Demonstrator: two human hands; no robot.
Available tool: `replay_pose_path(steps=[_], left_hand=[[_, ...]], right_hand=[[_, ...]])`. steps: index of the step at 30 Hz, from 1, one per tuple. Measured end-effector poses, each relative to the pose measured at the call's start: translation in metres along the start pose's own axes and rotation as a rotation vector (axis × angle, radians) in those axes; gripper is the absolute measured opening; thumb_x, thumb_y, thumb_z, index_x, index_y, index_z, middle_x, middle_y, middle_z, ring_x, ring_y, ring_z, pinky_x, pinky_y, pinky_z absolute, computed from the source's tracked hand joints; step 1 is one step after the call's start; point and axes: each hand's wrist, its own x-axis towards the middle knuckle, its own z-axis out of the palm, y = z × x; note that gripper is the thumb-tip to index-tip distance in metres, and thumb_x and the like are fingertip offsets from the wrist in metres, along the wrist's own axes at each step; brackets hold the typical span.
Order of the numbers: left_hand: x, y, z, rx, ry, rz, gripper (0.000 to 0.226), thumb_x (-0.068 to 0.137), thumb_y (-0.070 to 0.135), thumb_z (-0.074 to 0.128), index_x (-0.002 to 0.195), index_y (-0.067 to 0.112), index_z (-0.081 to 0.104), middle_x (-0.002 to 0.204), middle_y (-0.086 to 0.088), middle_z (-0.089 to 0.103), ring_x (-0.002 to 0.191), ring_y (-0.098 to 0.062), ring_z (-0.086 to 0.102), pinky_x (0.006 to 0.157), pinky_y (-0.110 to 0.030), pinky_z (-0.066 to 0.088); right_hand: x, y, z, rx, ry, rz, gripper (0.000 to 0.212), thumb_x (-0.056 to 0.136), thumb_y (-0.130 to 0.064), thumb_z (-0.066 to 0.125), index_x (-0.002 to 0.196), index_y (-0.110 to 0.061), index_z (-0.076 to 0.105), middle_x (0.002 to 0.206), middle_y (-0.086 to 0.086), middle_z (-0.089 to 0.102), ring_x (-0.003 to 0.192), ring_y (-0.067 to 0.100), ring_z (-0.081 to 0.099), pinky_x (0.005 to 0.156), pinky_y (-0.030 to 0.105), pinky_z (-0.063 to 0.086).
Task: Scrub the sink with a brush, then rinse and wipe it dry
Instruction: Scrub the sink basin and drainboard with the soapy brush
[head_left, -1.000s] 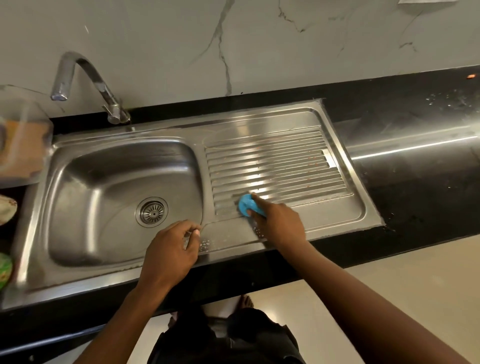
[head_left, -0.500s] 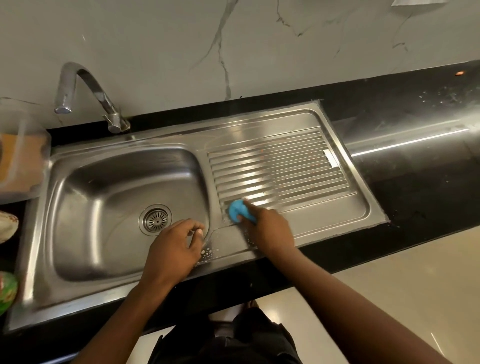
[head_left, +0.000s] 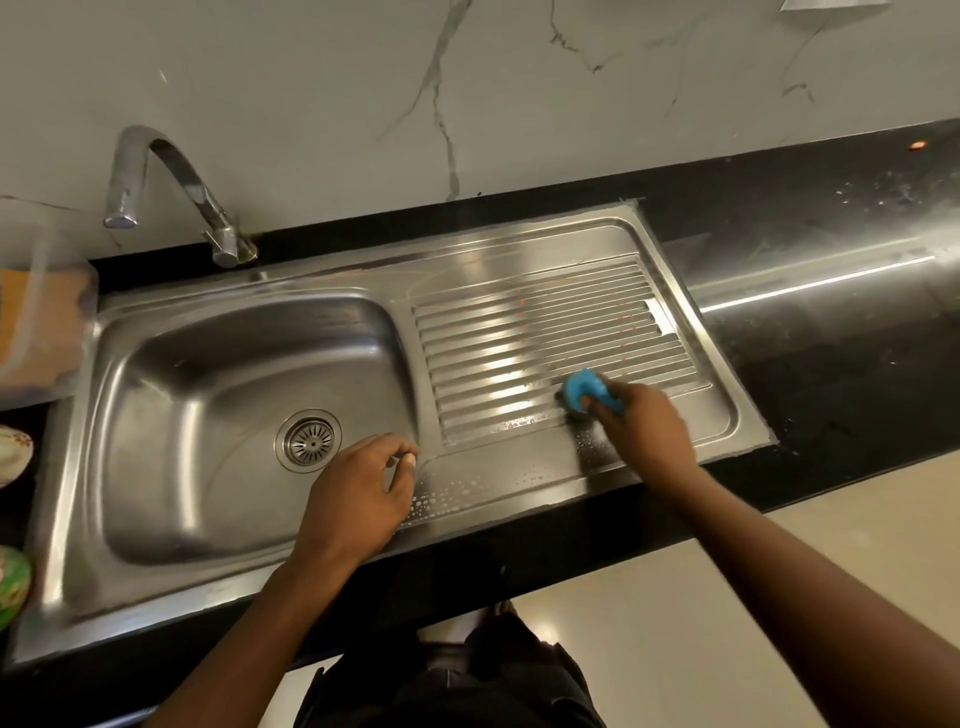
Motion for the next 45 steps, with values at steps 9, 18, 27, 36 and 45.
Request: replay_pose_path(steps=[9,18,27,36,45], left_hand=[[0.003,0.01,0.016,-0.011,-0.016,0.004,0.011,0.099,0.028,0.062,0.101,0.031,0.073,0.097,0.019,0.071,0.089,-0.003,0.065,0.08,-0.034,0.058],[0.013,0.04,0.043,-0.021,-0.043,0.007,0.014,0.099,0.031,0.062,0.106,0.033,0.073,0.103,0.02,0.072,0.092,-0.001,0.065,0.082,-0.032,0.058],[0.015,0.056,0.06,-0.011,-0.041,-0.002,0.012,0.1,0.03,0.062,0.105,0.032,0.073,0.102,0.02,0.071,0.092,-0.001,0.065,0.081,-0.034,0.059],[0.019,0.07,0.071,-0.036,-0.038,0.01,0.013,0.1,0.028,0.062,0.105,0.032,0.073,0.1,0.019,0.071,0.091,-0.001,0.064,0.079,-0.031,0.057],[0.022,0.074,0.079,-0.04,-0.045,0.002,0.015,0.1,0.028,0.062,0.109,0.031,0.074,0.102,0.017,0.071,0.091,0.0,0.064,0.08,-0.03,0.057]], right_hand=[[-0.005,-0.007,0.013,0.101,0.025,0.02,0.044,0.101,-0.047,0.062,0.141,-0.028,0.061,0.103,-0.004,0.073,0.078,0.006,0.065,0.071,0.029,0.057],[-0.012,0.001,0.022,0.021,-0.041,-0.133,0.056,0.099,-0.062,0.054,0.15,-0.042,0.048,0.108,-0.004,0.074,0.082,0.008,0.069,0.079,0.037,0.062],[0.036,0.099,-0.074,0.005,0.105,0.068,0.055,0.1,-0.049,0.062,0.146,-0.02,0.057,0.107,0.007,0.072,0.077,0.01,0.063,0.066,0.031,0.054],[0.023,0.059,-0.039,0.095,0.086,0.068,0.04,0.103,-0.043,0.059,0.137,-0.024,0.062,0.092,-0.011,0.065,0.075,0.001,0.063,0.06,0.017,0.047],[0.008,0.04,-0.012,-0.006,-0.04,-0.138,0.054,0.102,-0.055,0.054,0.152,-0.036,0.048,0.108,-0.003,0.072,0.084,0.009,0.067,0.079,0.035,0.061]])
